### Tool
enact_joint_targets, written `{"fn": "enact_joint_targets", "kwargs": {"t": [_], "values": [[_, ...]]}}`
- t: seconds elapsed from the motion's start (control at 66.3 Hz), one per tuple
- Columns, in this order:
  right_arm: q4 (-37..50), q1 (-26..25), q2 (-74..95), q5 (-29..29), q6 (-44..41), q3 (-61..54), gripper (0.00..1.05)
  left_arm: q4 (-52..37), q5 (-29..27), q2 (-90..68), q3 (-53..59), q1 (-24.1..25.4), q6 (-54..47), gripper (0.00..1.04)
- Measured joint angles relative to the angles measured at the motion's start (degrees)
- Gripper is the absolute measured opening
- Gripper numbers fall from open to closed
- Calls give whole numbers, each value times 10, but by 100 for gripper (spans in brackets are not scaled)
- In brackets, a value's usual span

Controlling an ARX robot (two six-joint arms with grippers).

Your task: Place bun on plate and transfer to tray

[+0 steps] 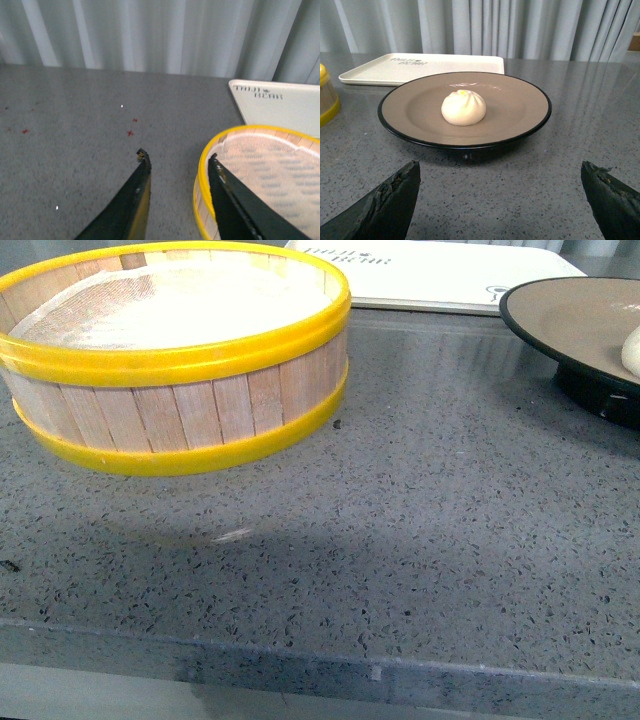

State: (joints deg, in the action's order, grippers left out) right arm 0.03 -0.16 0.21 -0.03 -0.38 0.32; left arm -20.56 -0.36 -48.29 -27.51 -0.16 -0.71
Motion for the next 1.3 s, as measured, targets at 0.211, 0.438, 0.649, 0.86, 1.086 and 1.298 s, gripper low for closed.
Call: {"fn": "enact_joint_targets", "kwargs": {"t": [0.211, 0.438, 0.649, 0.86, 1.086, 1.298], "values": [[0, 0, 0, 0, 0, 0, 96, -32, 3, 57, 88, 0, 7, 4], [0, 0, 0, 0, 0, 0, 96, -42, 3, 111, 155, 0, 7, 4], [0, 0, 0, 0, 0, 0, 96, -38, 3, 157, 194, 1, 7, 4], [0, 0, 0, 0, 0, 0, 96, -12, 3, 217, 228, 1, 7, 4], [0, 0, 0, 0, 0, 0, 96, 18, 3, 264, 245, 0, 7, 4], [0, 0, 0, 0, 0, 0, 96, 36, 3, 301, 260, 1, 7, 4]]}}
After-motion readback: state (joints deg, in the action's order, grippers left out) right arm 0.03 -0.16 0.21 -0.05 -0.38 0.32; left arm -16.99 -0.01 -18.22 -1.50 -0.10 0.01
